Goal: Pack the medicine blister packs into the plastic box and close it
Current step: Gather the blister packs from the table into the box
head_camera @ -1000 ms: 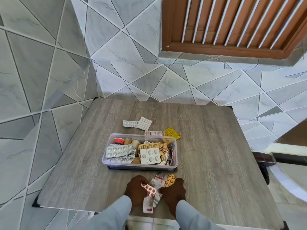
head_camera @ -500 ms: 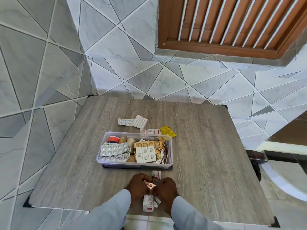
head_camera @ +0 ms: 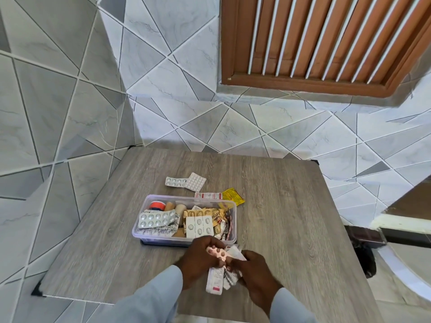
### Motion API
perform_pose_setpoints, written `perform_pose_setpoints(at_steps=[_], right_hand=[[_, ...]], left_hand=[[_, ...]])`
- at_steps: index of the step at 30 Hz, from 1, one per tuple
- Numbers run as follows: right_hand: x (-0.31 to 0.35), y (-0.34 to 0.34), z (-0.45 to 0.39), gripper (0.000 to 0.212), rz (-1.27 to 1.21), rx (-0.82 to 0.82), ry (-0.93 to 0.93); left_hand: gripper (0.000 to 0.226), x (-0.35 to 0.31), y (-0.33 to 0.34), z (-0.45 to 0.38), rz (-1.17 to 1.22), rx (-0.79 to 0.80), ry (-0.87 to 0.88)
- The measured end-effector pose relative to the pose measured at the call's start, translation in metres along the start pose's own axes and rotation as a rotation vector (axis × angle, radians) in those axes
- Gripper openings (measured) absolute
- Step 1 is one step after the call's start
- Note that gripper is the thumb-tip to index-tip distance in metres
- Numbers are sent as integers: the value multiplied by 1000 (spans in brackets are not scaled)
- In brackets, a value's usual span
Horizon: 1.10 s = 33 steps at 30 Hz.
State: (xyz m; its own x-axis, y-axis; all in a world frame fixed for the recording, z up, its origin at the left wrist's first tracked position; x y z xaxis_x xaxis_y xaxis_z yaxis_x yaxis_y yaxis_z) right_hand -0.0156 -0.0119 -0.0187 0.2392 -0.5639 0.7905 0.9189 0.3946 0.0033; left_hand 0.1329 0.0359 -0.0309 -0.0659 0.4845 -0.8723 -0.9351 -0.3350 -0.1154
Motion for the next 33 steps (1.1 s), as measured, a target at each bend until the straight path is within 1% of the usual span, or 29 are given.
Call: perform_pose_setpoints(at_steps=[3,5,7,10,12,14,15,16,17,18,19,21,23,24,26,28,30,33], right_hand=[[30,0,0,10,37,5,-82],[51,5,-5,12,58,1,-146],[69,14,-11,17,60,-9,-195],[90,28,-24,14,70,-37,-191],[97,37,-40,9,143,-52,-158],[99,42,-60,12,252,-105,-135],[98,39,-67,14,408,-154,-147],[98,37,-71,15,601,-212,-166],[97,37,-75,23,768,-266,-183],[96,38,-75,31,873,-282,-201],[94,43,-76,36,934,-269,-211],[89,55,-72,37,1081,-215,-221],[80,66,-72,32,1209,-195,-229],[77,70,-72,30,1235,-205,-224],[77,71,-72,27,1245,-235,-222],[84,67,-74,23,1203,-283,-228],[96,60,-77,20,1097,-366,-222],[117,45,-85,10,938,-475,-211]], left_hand=[[43,-33,-7,-1,25,-66,116],[43,-50,-14,-2,40,-98,161],[42,-65,-23,-5,66,-116,170],[43,-84,-38,-18,22,-188,210],[44,-90,-50,-34,-37,-234,238],[42,-93,-61,-50,-194,-262,271],[41,-92,-64,-57,-336,-252,294],[40,-91,-65,-63,-517,-207,323],[41,-88,-67,-69,-694,-139,349],[42,-84,-69,-72,-834,-75,366],[43,-79,-72,-75,-931,-14,370],[43,-69,-74,-79,-1115,86,361],[40,-67,-75,-82,-1266,150,422],[40,-69,-74,-85,-1306,166,470],[40,-73,-75,-90,-1285,186,518],[38,-79,-81,-97,-1137,186,517],[36,-86,-88,-105,-1017,178,547],[29,-102,-108,-124,-892,87,553]])
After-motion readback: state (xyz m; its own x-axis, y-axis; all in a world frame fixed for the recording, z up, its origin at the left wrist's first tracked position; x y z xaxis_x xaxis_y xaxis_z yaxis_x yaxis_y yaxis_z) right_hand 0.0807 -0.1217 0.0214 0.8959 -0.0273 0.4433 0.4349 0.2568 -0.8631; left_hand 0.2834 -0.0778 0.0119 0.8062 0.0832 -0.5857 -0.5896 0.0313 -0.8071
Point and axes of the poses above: each hand's wrist, its own z-axis away from the middle knuckle, its own y-axis out of the palm, x = y × z, the point moved 5 cm from there along -z, towards the middle knuckle, and after that the axes turned 3 degrees about -x, right-handed, at the moved point
